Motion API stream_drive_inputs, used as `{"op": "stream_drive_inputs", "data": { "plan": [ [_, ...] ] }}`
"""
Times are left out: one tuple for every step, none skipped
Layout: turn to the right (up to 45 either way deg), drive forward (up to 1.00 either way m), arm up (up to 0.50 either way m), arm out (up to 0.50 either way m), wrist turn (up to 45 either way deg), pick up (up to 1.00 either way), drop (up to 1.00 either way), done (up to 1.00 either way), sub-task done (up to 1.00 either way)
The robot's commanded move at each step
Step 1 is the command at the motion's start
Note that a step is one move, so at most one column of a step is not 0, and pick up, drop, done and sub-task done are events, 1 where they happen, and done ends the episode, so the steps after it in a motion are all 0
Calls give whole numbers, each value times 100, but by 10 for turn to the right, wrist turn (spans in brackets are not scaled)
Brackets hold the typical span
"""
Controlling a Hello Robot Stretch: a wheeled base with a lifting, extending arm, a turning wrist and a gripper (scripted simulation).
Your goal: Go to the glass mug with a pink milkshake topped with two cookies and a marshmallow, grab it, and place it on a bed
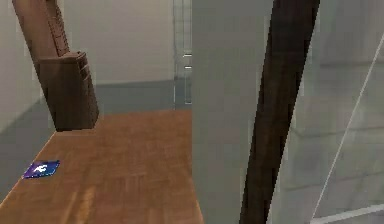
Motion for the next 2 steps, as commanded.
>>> {"op": "stream_drive_inputs", "data": {
  "plan": [
    [450,0,0,0,0,0,0,0,0],
    [300,0,0,0,0,0,0,0,0]
  ]
}}
